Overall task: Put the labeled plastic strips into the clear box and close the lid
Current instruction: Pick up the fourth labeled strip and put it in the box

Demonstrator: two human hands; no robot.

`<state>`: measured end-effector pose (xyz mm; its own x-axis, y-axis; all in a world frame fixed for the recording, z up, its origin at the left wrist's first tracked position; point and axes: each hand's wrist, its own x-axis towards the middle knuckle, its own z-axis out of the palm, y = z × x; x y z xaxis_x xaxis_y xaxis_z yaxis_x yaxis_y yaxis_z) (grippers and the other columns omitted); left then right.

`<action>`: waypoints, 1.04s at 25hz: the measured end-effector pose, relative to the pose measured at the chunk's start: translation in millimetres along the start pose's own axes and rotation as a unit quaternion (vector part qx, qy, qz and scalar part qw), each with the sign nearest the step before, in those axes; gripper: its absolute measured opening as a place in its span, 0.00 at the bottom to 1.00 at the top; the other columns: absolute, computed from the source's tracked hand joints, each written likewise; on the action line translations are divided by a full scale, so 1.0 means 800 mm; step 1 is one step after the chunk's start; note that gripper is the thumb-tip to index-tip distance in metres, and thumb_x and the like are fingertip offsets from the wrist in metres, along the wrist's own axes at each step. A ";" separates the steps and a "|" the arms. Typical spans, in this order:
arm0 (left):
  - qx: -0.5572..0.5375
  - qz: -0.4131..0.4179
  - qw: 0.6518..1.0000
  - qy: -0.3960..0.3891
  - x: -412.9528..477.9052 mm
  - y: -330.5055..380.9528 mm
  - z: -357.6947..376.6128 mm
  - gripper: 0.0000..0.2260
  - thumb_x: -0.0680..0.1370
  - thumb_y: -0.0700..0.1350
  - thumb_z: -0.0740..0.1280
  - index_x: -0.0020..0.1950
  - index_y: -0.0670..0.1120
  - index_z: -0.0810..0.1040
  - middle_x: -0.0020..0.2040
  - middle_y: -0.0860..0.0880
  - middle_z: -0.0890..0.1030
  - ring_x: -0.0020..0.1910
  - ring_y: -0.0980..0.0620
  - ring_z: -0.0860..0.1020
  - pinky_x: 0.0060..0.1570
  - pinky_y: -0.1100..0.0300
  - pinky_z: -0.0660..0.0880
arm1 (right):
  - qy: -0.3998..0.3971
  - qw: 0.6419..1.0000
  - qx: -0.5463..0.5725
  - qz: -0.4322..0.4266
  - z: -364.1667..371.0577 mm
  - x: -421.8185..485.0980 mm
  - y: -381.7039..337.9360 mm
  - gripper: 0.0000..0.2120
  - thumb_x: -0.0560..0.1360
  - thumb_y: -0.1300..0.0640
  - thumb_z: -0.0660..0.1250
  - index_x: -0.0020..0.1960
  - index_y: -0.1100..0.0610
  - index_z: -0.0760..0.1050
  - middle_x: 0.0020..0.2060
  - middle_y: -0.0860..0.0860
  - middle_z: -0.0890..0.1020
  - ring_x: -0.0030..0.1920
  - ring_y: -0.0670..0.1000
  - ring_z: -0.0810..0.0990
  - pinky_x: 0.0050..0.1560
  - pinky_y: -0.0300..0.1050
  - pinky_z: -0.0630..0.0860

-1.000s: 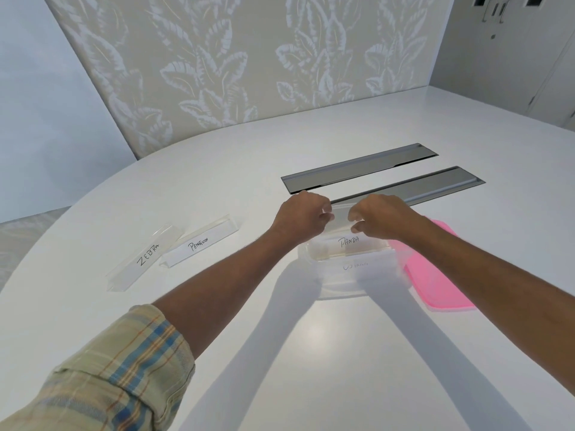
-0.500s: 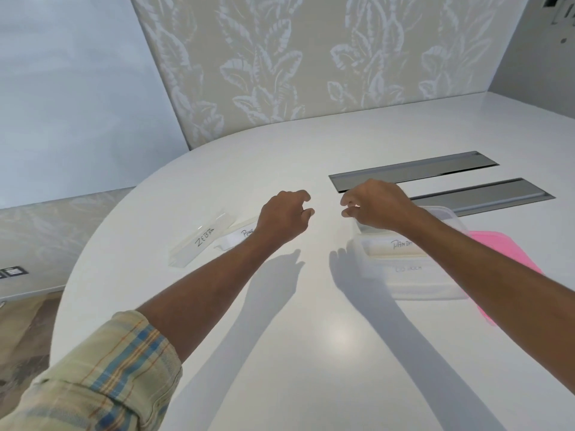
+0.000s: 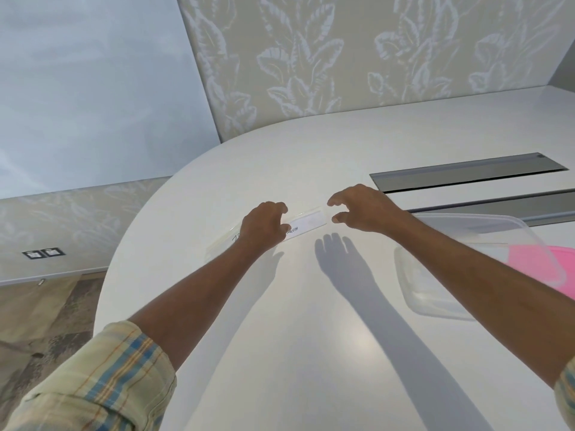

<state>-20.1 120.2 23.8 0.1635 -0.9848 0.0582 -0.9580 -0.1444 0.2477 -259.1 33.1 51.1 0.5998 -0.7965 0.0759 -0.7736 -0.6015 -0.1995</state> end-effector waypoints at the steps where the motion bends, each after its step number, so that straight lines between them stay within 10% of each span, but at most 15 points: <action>1: 0.003 -0.001 1.000 -0.006 0.002 -0.008 0.004 0.22 0.81 0.51 0.71 0.74 0.50 0.75 0.68 0.49 0.79 0.69 0.46 0.76 0.62 0.50 0.75 | -0.007 1.000 0.004 -0.004 0.006 0.010 -0.004 0.20 0.78 0.47 0.72 0.69 0.46 0.78 0.64 0.48 0.82 0.66 0.53 0.77 0.53 0.48 0.72; 12: 0.037 -0.004 0.998 -0.049 0.028 -0.047 0.044 0.21 0.78 0.49 0.73 0.70 0.48 0.76 0.61 0.47 0.80 0.62 0.43 0.79 0.56 0.50 0.78 | -0.092 0.994 -0.041 -0.036 0.074 0.083 -0.039 0.32 0.77 0.53 0.73 0.79 0.49 0.68 0.75 0.49 0.73 0.75 0.52 0.70 0.69 0.55 0.73; 26: 0.016 -0.002 1.000 -0.020 0.023 -0.055 0.055 0.17 0.76 0.45 0.72 0.64 0.50 0.79 0.53 0.44 0.84 0.53 0.40 0.82 0.51 0.49 0.80 | -0.034 0.993 -0.095 -0.061 0.110 0.090 -0.035 0.14 0.78 0.60 0.67 0.62 0.52 0.78 0.55 0.50 0.82 0.59 0.56 0.80 0.52 0.53 0.79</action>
<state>14.9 104.5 -28.6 0.1583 -0.9872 0.0186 -0.9645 -0.1506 0.2168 -176.4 -2.4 -23.7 0.6990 -0.7148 0.0214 -0.7148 -0.6993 -0.0051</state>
